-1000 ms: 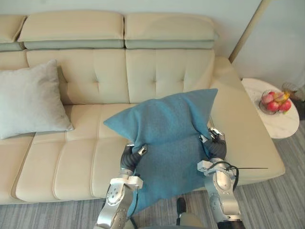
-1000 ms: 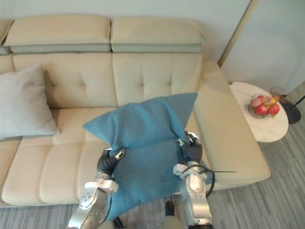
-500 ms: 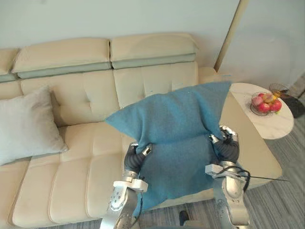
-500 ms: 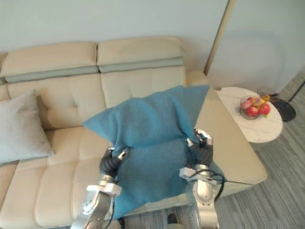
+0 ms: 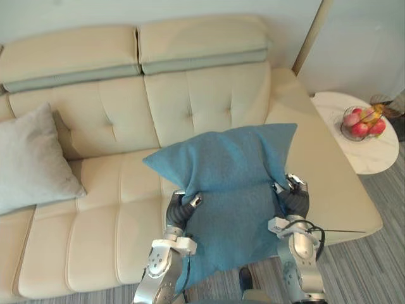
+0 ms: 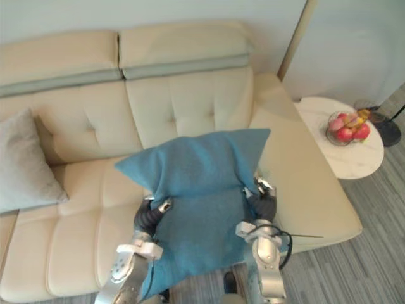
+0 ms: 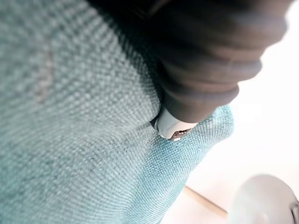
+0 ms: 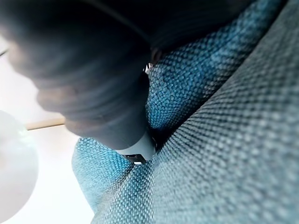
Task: Pick up cushions and gather them together orderly.
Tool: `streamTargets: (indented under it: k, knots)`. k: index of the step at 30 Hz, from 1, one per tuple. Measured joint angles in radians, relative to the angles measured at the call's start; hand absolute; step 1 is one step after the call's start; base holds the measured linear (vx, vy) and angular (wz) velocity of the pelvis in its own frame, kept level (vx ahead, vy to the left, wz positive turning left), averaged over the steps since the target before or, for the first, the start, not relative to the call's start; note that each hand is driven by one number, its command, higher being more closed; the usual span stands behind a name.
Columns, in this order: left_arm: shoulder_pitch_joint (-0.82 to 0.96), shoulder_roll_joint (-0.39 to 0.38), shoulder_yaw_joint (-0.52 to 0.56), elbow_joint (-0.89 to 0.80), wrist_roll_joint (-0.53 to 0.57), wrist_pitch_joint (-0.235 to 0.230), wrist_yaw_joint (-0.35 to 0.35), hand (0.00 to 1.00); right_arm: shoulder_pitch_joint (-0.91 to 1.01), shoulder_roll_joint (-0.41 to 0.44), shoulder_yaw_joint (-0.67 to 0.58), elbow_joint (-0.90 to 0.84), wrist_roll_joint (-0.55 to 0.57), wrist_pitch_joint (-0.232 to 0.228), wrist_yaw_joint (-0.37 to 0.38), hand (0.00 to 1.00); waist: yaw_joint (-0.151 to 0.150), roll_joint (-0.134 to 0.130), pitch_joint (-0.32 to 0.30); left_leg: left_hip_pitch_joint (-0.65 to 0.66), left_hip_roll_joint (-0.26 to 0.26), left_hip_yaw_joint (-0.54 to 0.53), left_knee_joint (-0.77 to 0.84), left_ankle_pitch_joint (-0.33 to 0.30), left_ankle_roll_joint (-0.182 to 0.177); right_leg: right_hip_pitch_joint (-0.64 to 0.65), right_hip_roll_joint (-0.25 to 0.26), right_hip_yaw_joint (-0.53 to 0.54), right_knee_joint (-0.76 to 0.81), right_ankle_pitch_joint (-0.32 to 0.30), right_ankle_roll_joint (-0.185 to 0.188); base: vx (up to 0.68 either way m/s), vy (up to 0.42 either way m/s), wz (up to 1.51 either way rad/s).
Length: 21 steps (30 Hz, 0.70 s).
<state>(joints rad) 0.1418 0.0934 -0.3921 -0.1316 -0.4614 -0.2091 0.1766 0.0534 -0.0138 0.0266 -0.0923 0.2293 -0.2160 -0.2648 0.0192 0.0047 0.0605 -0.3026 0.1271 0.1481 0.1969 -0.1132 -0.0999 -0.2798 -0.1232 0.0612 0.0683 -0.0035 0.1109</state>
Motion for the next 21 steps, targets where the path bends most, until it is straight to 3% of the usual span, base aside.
streamTargets:
  k: [6, 10, 11, 16, 20, 21]
  knots:
    - [-0.350, -0.002, 0.045, 0.014, 0.072, -0.031, 0.167, 1.00, -0.292, -0.009, 0.009, -0.005, -0.079, -0.005, -0.166, 1.00, 0.022, 0.000, 0.023, -0.233, 0.003, -0.010, 0.086, 0.013, 0.010, -0.231, -0.002, -0.009, 0.099, 0.002, 0.000, -0.14, 0.000, 0.07]
    - [-0.705, 0.009, 0.096, 0.148, 0.107, -0.068, 0.280, 1.00, -0.617, -0.031, -0.036, 0.099, -0.118, -0.006, -0.266, 1.00, 0.028, 0.002, 0.056, -0.360, 0.001, -0.035, 0.101, 0.050, 0.008, -0.346, -0.003, -0.031, 0.122, 0.023, -0.002, -0.12, 0.004, 0.16]
    - [-0.868, 0.041, 0.106, 0.220, 0.106, -0.074, 0.322, 1.00, -0.773, -0.046, -0.063, 0.164, -0.123, -0.005, -0.303, 1.00, 0.031, 0.003, 0.066, -0.421, 0.003, -0.047, 0.092, 0.076, 0.008, -0.406, -0.003, -0.034, 0.119, 0.041, -0.003, -0.11, 0.007, 0.12]
    - [-1.222, 0.085, 0.184, 0.449, 0.103, -0.079, 0.355, 1.00, -1.104, -0.079, -0.114, 0.349, -0.132, 0.004, -0.361, 1.00, 0.033, 0.002, 0.134, -0.497, 0.000, -0.050, 0.024, 0.148, 0.002, -0.507, -0.005, -0.041, 0.113, 0.076, -0.005, -0.07, 0.000, 0.08]
    - [-1.428, 0.082, 0.264, 0.587, 0.070, -0.079, 0.370, 1.00, -1.336, -0.124, -0.139, 0.493, -0.132, 0.025, -0.380, 1.00, 0.033, 0.006, 0.152, -0.593, 0.005, -0.069, -0.014, 0.194, -0.007, -0.608, -0.002, -0.060, 0.112, 0.091, -0.012, -0.04, -0.011, 0.11]
    - [-1.463, 0.076, 0.280, 0.623, 0.064, -0.079, 0.371, 1.00, -1.381, -0.146, -0.139, 0.526, -0.132, 0.030, -0.383, 0.00, 0.034, 0.005, 0.165, -0.603, 0.006, -0.074, -0.025, 0.202, -0.010, -0.618, -0.001, -0.065, 0.111, 0.091, -0.012, -0.01, -0.028, 0.14]
